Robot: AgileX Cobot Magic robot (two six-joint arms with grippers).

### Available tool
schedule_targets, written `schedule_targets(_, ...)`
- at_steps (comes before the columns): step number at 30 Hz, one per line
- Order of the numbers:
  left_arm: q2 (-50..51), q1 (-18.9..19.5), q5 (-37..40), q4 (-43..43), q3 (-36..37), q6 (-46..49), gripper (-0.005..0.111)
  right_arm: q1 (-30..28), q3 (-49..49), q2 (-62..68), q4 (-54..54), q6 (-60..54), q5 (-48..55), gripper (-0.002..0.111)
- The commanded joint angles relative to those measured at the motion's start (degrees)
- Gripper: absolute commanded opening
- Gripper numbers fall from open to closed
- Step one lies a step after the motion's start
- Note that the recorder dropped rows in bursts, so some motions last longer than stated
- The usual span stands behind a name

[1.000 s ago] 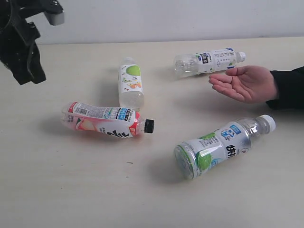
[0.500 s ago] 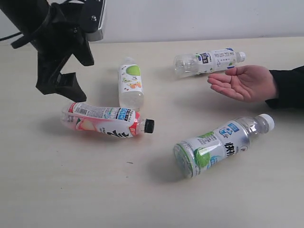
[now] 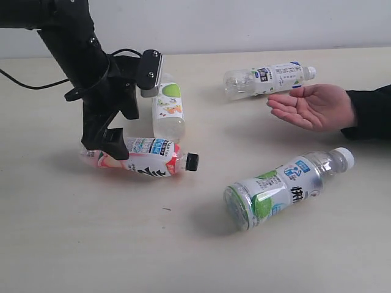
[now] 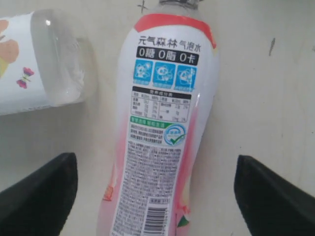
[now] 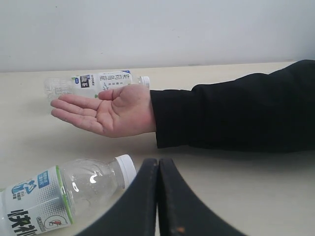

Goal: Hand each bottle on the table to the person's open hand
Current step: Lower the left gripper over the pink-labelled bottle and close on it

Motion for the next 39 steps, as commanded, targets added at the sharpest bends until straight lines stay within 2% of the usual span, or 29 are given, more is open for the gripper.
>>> schedule_targets(1,1.5,-0.2,-0.4,0.1,-0.5,0.2,0.083,-0.3,0.3,-0.3,-0.1,0.0,-0.3,0.001)
schedule_targets(12,1.6,-0.2,-3.0,1.2,2.5,0.0,0.083,-0.3,0.3,-0.3,-0.1,0.0,-0.3,0.001)
schedule_targets(39,4.7,-0.3,-4.8,1.4,2.5,-0.2,0.083,-0.3,0.3,-0.3,-0.1,0.0,-0.3,0.001)
